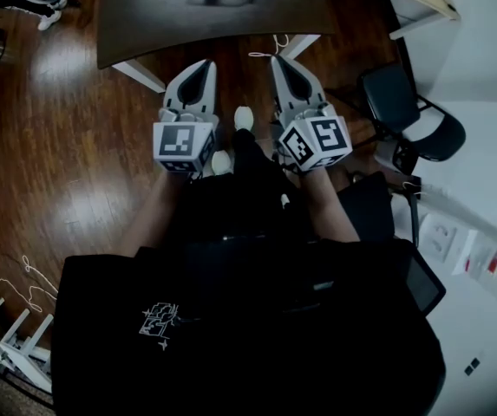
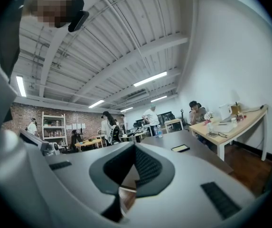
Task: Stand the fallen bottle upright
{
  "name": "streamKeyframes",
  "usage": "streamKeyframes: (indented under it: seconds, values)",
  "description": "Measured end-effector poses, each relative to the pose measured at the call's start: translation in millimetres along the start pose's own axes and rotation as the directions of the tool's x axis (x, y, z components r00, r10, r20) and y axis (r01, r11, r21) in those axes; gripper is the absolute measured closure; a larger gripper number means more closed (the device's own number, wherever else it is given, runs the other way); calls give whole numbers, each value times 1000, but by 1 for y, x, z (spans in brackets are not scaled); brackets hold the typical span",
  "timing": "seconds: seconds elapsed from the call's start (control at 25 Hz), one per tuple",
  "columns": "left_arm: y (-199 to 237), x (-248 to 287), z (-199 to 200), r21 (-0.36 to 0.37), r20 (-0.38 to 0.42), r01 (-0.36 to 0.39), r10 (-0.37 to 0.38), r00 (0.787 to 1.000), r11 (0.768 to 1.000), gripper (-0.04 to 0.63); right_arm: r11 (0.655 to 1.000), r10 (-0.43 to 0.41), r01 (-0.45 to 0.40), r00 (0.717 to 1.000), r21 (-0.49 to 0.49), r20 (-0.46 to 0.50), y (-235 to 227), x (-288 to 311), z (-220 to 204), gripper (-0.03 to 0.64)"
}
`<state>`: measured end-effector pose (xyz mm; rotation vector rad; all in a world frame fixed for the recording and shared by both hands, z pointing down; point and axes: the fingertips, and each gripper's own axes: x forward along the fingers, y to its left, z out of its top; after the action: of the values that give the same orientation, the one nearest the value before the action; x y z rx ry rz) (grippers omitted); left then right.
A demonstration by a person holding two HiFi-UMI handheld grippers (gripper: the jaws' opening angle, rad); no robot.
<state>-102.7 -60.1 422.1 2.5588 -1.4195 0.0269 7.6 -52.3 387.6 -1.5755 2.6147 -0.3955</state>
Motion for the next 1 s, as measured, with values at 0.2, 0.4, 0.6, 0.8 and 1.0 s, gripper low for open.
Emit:
streamKeyframes:
  seconds: [0.2, 0.4, 0.6, 0.8, 1.0]
  values:
    - [19, 42, 5, 12, -6, 12, -11, 1000, 1000, 597, 1000, 8, -8, 1000, 13, 0, -24, 41, 3, 594]
    - [34, 99, 16, 18, -25, 12, -12, 1000, 1000, 597, 999, 25, -25, 1000, 32, -15, -58, 86, 9, 594]
    - [50, 159, 23, 47, -41, -1, 3, 999, 999, 597, 998, 48, -47, 999, 45, -19, -98, 130, 19, 594]
    - [54, 210, 14, 142, -59, 14, -6, 998, 990, 597, 995, 81, -79, 996, 62, -25, -135, 164, 26, 594]
    - [53, 251, 2, 201, -137, 59, -32, 990, 978, 597, 992, 98, -94, 995, 90, -38, -163, 183, 24, 594]
